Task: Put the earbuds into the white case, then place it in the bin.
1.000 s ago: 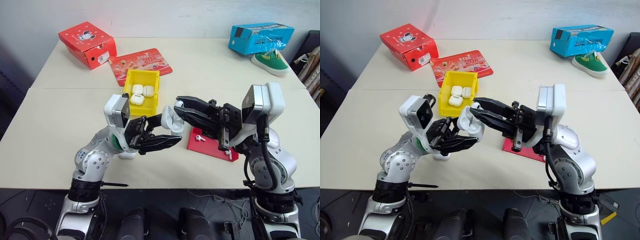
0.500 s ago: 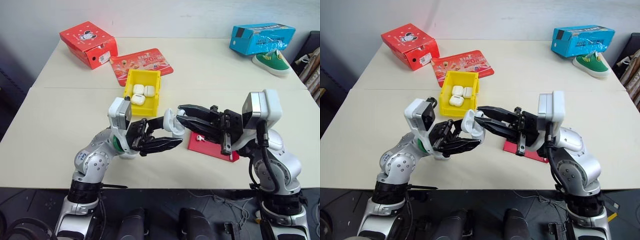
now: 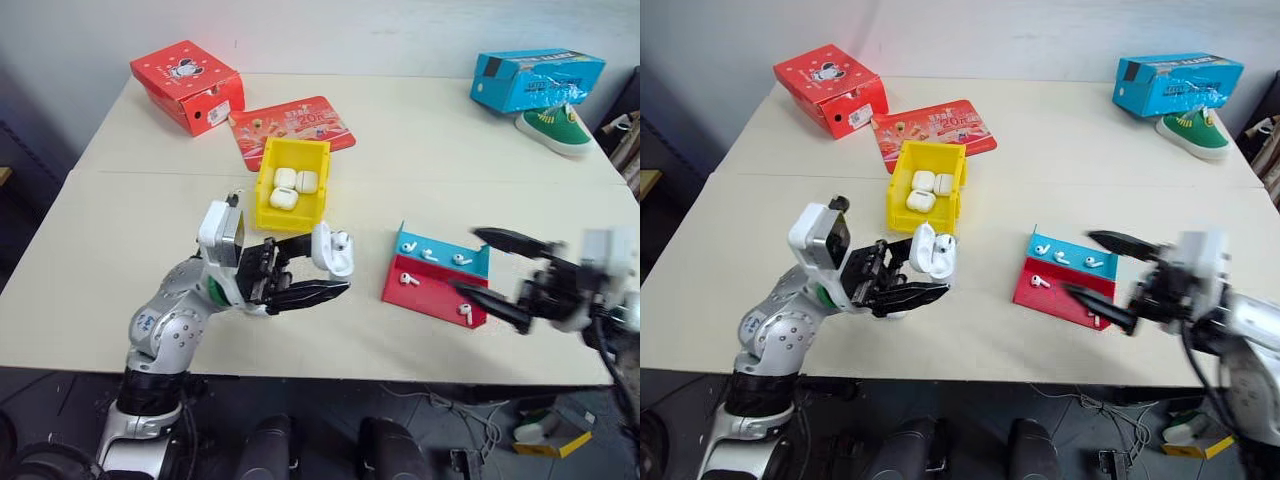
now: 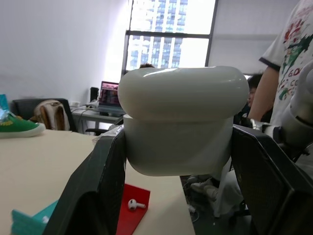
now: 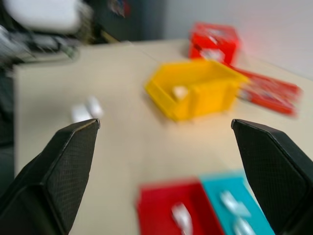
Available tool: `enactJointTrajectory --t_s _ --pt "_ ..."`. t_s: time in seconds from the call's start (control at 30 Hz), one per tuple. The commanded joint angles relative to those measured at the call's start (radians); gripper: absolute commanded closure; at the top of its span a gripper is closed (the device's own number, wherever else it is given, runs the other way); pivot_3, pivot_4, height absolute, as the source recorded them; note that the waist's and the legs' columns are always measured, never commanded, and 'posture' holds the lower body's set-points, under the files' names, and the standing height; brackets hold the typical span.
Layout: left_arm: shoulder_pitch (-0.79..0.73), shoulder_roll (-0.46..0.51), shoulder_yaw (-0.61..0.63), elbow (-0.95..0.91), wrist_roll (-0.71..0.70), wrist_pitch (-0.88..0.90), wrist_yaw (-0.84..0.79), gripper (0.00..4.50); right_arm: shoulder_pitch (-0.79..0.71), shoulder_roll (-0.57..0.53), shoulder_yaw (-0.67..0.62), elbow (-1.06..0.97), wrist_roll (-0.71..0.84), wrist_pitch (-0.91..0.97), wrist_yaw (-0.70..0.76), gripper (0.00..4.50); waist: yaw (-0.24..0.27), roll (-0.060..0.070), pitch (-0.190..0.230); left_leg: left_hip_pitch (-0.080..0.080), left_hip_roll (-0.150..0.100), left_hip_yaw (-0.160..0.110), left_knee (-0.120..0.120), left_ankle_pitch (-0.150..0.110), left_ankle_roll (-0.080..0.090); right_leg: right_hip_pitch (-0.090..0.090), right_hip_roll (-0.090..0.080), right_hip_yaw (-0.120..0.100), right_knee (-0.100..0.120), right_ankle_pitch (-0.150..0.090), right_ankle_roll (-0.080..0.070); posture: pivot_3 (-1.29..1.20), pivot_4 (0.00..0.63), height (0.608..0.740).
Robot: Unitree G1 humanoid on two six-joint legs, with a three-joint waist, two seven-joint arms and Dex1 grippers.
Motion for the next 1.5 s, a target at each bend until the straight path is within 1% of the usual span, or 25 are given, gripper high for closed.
enactJointTrajectory --t_s 0.03,0.07,0.13,0.17,0.23,0.37,0.47,0.57,0.6,0.7,0.77,0.8,0.83,0.93,1.1,1.27,1.5 --pt "0.013 0.014 0.025 -0.028 0.008 -0.033 -0.004 1.72 0.073 -0.049 -0.123 0.278 -0.123 -0.222 0.067 0.01 0.0 0.0 0.0 0.0 0.0 0.0 0.0 0.0 0.0 0.0 0.0 0.0 -0.001 0.0 0.0 0.0 0.15 0.74" --pt "0.021 0.022 0.027 -0.026 0.013 -0.039 -0.006 1.72 0.092 -0.065 -0.139 0.366 -0.161 -0.276 0.064 0.01 -0.001 0.0 0.0 0.001 0.0 0.001 0.0 0.0 0.001 0.0 0.0 0.001 -0.002 0.0 0.0 0.0 0.15 0.74" --pt "0.031 0.029 0.027 -0.025 0.017 -0.045 -0.005 1.72 0.106 -0.093 -0.141 0.46 -0.197 -0.33 0.068 0.01 -0.005 0.0 0.0 0.001 0.0 0.002 0.0 0.0 0.001 0.0 0.0 0.002 -0.003 0.0 0.0 0.0 0.15 0.74" --pt "0.035 0.031 0.027 -0.026 0.017 -0.048 -0.004 1.72 0.104 -0.102 -0.136 0.481 -0.208 -0.347 0.065 0.01 -0.009 0.001 0.0 0.002 0.0 0.002 0.0 0.0 0.0 0.0 0.0 0.002 -0.003 0.0 0.0 0.0 0.15 0.74" --pt "0.041 0.032 0.027 -0.027 0.021 -0.054 0.0 1.72 0.077 -0.123 -0.115 0.467 -0.219 -0.317 0.035 0.01 -0.023 0.001 0.0 0.003 0.002 0.004 0.0 0.0 -0.001 0.0 0.0 0.003 -0.003 0.0 0.0 0.0 0.15 0.74" --pt "0.054 0.03 0.025 -0.035 0.028 -0.061 0.009 1.72 -0.068 -0.197 0.003 0.337 -0.256 -0.122 -0.062 0.01 -0.044 0.003 0.0 0.007 0.004 0.009 0.0 0.0 -0.002 0.0 -0.001 0.004 0.0 0.0 0.0 0.0 0.15 0.74" --pt "0.061 0.03 0.019 -0.038 0.031 -0.065 0.012 1.72 -0.206 -0.265 0.136 0.246 -0.251 0.027 -0.034 0.01 -0.046 0.004 0.0 0.009 0.005 0.008 -0.001 -0.001 -0.004 0.0 -0.001 0.005 0.003 0.0 -0.001 0.0 0.15 0.74" --pt "0.062 0.029 0.016 -0.042 0.03 -0.066 0.02 1.72 -0.4 -0.305 0.297 0.229 -0.288 0.171 -0.023 0.01 -0.04 0.004 0.0 0.009 0.005 0.007 -0.001 -0.002 -0.004 -0.001 -0.001 0.004 0.003 -0.001 -0.002 0.0 0.15 0.74" --pt "0.063 0.029 0.016 -0.043 0.029 -0.066 0.023 1.72 -0.462 -0.305 0.345 0.242 -0.311 0.187 -0.021 0.01 -0.038 0.004 0.0 0.009 0.005 0.007 -0.001 -0.002 -0.004 -0.002 -0.001 0.004 0.003 -0.001 -0.002 0.0 0.15 0.74" --pt "0.072 0.029 0.015 -0.055 0.029 -0.066 0.034 1.72 -0.657 -0.269 0.507 0.342 -0.415 0.199 0.01 0.58 -0.028 0.004 0.0 0.007 0.005 0.007 0.0 -0.002 -0.004 -0.003 -0.001 0.004 0.002 -0.001 -0.002 0.0 0.15 0.74" --pt "0.083 0.028 0.012 -0.069 0.026 -0.063 0.043 1.72 -0.765 -0.244 0.615 0.433 -0.494 0.166 0.061 1.25 -0.029 0.004 0.0 0.004 0.004 0.006 0.002 -0.002 -0.003 -0.003 -0.002 0.003 0.001 0.0 -0.002 0.0 0.15 0.74" --pt "0.087 0.028 0.011 -0.075 0.024 -0.061 0.046 1.72 -0.804 -0.232 0.649 0.475 -0.521 0.146 0.078 1.64 -0.028 0.004 0.0 0.003 0.004 0.006 0.002 -0.002 -0.003 -0.004 -0.002 0.002 0.0 0.0 -0.002 0.0 0.15 0.74" --pt "0.092 0.029 0.01 -0.081 0.023 -0.06 0.049 1.72 -0.849 -0.213 0.684 0.526 -0.554 0.116 0.09 1.91 -0.027 0.004 0.0 0.002 0.004 0.006 0.002 -0.002 -0.003 -0.004 -0.002 0.001 -0.001 0.0 -0.002 0.0 0.15 0.74" --pt "0.1 0.033 0.009 -0.09 0.022 -0.057 0.054 1.72 -0.939 -0.166 0.759 0.649 -0.624 0.059 0.128 1.91 -0.032 0.004 0.001 0.001 0.003 0.006 0.001 -0.002 -0.002 -0.003 -0.001 0.001 0.001 0.0 -0.001 0.0 0.15 0.74" --pt "0.115 0.042 0.016 -0.106 0.018 -0.055 0.065 1.72 -1.026 -0.107 0.84 0.804 -0.705 -0.016 0.191 1.91 -0.032 0.004 0.001 -0.001 0.003 0.004 0.001 -0.002 -0.002 -0.003 -0.001 -0.003 0.0 0.0 -0.001 0.0 0.15 0.74" --pt "0.13 0.047 0.018 -0.124 0.015 -0.052 0.078 1.72 -1.075 -0.07 0.867 0.898 -0.758 -0.073 0.234 1.91 -0.036 0.004 0.001 0.0 0.004 0.005 0.002 -0.002 -0.003 -0.003 0.0 -0.002 0.002 0.0 -0.001 0.0 0.15 0.74" --pt "0.138 0.046 0.013 -0.136 0.015 -0.053 0.09 1.72 -1.115 -0.033 0.881 1.004 -0.823 -0.156 0.224 1.91 -0.033 0.004 0.001 0.0 0.003 0.005 0.002 -0.002 -0.003 -0.002 0.0 -0.002 0.002 0.0 -0.001 0.0 0.15 0.74"
